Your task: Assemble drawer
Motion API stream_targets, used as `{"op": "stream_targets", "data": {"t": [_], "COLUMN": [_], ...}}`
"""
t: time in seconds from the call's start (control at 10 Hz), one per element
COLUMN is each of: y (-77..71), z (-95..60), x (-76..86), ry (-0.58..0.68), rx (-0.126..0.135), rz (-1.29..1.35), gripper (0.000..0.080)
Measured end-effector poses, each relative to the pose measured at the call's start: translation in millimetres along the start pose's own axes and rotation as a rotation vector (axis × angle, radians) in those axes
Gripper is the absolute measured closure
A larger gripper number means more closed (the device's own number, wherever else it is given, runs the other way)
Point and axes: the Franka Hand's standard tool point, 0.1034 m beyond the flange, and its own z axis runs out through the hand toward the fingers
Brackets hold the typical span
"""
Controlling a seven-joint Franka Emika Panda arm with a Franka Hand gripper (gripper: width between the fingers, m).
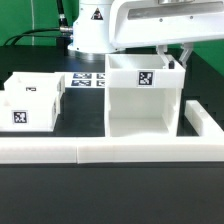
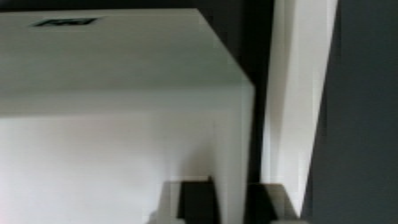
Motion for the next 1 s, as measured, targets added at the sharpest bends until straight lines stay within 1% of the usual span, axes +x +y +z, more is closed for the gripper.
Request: {"op": "stream_targets", "data": {"t": [0.3, 0.6, 0.8, 0.9, 1.0], "y": [-0.4, -3.1, -4.7, -5.0, -5.0], "z": [-1.0, -2.7, -3.0, -0.9, 0.2], "x": [0.6, 3.6, 6.5, 13.4, 21.6], "ry": [0.002, 0.016, 0.025, 0.035, 0.038], "rx": [0.001, 0.010, 0.022, 0.033, 0.038], "rz": [0.020, 0.161, 0.288, 0.402, 0.478], "gripper": [0.0760, 0.0760, 0.0760, 0.0757, 0.0757]}}
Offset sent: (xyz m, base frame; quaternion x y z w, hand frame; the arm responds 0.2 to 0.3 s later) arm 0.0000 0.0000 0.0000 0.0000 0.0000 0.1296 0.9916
